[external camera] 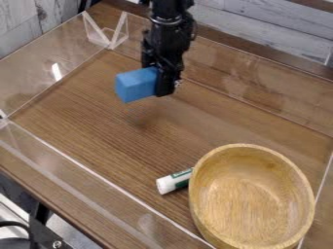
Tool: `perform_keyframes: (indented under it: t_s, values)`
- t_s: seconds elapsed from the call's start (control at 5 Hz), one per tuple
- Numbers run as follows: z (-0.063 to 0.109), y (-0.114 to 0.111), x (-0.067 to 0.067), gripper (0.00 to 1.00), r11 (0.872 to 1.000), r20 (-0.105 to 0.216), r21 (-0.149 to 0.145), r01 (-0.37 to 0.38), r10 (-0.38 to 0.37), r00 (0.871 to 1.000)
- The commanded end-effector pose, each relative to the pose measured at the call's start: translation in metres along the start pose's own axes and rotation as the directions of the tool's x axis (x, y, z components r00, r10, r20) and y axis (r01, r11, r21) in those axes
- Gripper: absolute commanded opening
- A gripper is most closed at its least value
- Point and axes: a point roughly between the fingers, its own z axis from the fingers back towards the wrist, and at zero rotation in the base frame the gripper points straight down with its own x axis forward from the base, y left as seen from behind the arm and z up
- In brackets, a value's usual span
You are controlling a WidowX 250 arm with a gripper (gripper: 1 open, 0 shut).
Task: Put the blue block in the brown bowl
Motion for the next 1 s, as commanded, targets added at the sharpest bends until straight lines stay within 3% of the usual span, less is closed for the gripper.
perform_keyframes:
  t_s: [0.0, 0.8]
  values:
    - [0.033, -0.002, 0.005, 0.0, 0.998, 0.08, 0.066, -0.014, 0.008, 0.997]
    - [0.056, -0.061, 0.007, 0.0, 0.997, 0.127, 0.072, -0.042, 0.032, 0.991]
